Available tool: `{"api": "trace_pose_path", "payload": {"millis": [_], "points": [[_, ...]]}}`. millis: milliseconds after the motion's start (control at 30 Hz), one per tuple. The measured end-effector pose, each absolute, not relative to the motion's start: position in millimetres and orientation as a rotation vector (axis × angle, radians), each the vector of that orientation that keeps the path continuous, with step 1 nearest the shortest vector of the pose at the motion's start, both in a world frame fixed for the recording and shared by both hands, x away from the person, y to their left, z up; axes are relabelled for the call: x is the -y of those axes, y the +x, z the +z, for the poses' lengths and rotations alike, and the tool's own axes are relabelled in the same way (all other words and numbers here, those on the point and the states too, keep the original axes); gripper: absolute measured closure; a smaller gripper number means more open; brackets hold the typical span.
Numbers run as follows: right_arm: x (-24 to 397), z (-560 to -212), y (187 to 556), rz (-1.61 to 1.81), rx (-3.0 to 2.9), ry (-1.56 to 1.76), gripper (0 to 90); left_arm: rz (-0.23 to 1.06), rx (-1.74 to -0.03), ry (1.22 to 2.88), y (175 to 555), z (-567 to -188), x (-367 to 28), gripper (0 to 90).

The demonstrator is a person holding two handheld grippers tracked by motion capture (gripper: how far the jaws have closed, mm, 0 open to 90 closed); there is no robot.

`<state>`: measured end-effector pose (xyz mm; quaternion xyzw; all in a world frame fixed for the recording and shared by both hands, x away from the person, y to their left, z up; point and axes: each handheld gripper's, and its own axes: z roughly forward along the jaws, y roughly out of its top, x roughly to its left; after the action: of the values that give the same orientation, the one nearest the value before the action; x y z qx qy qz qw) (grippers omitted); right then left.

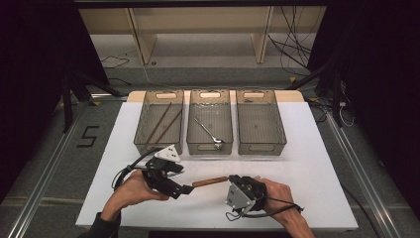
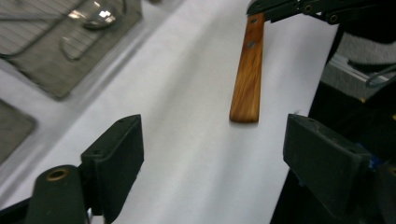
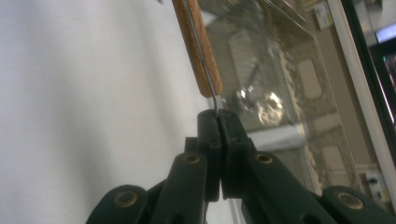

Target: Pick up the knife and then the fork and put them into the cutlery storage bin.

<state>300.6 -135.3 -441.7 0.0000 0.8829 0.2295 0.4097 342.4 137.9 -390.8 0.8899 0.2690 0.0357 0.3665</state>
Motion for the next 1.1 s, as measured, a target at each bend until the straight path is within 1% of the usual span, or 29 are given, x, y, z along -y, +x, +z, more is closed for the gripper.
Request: {"api": "trace_pose_path", "payload": {"millis": [300,500,800,1100], "points": [[165.3,-409.2,328.2,0.691,-2.243,0.298,89.4,0.2,-0.748,2.176,340.0,-400.0,-157.2,17.3],[179.1,-392.3,351.1,0.768,-2.287,0.5,89.3,0.232,-0.77,2.14,338.3,-413.7,-162.2,16.7],[202.3,-371.8,395.6,0.956,-2.333,0.862,89.4,0.265,-0.814,2.053,331.3,-438.7,-170.7,16.7],[215.7,-357.5,443.0,1.053,-2.32,1.155,89.3,0.312,-0.843,2.036,326.1,-447.5,-177.6,16.4]]}}
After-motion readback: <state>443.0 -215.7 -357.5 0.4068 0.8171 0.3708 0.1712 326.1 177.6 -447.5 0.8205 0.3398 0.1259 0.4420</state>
